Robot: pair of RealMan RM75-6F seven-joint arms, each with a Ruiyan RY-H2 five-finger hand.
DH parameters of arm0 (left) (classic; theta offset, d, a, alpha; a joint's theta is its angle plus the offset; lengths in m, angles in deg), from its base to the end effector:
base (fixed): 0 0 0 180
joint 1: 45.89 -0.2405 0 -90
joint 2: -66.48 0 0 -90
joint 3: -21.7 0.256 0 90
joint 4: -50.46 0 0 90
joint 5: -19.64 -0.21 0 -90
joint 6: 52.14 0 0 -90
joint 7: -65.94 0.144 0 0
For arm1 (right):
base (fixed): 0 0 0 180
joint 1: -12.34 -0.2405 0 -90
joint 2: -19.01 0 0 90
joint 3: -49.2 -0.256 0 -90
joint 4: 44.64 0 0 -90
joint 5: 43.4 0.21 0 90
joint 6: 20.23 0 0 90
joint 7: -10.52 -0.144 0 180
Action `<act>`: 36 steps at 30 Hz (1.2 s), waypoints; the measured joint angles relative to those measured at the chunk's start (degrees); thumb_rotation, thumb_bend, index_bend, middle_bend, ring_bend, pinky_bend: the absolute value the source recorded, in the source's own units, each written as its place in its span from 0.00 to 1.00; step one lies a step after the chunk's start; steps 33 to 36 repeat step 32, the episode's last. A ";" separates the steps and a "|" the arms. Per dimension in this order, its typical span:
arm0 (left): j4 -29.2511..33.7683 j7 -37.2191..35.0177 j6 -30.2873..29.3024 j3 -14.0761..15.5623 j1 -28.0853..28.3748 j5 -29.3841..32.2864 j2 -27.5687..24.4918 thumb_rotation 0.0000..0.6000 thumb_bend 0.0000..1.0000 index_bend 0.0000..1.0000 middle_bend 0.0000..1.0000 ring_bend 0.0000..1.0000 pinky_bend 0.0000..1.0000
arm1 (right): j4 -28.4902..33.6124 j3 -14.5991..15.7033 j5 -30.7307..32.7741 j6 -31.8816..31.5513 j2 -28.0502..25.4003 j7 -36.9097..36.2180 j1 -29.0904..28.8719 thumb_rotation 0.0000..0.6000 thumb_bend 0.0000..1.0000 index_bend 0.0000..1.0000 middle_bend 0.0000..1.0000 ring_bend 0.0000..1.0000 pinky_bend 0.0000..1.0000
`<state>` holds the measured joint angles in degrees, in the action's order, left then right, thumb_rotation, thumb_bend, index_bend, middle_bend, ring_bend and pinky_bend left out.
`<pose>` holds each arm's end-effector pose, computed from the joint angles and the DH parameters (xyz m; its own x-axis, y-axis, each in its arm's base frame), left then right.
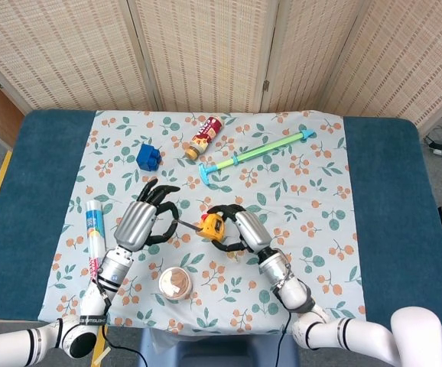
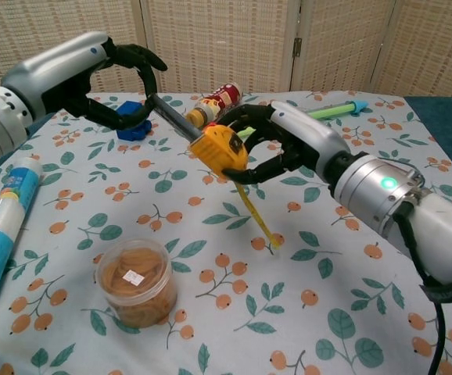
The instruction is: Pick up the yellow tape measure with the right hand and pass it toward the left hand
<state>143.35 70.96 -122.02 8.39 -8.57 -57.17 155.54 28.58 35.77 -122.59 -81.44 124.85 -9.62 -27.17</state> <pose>-0.1065 0.3178 0.0216 0.0592 0.1170 0.9914 0.9005 -0.4347 -0.0024 -0.1041 -0.3206 -0.0737 -0.2288 -0.3933 0.8905 -0.8799 -0.3078 -0.3620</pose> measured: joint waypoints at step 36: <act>-13.41 -26.71 1.23 -1.70 -5.82 1.91 -6.54 1.00 0.68 0.62 0.25 0.19 0.00 | 6.96 10.23 -2.53 -4.97 -22.91 -3.67 14.18 1.00 0.33 0.52 0.46 0.41 0.19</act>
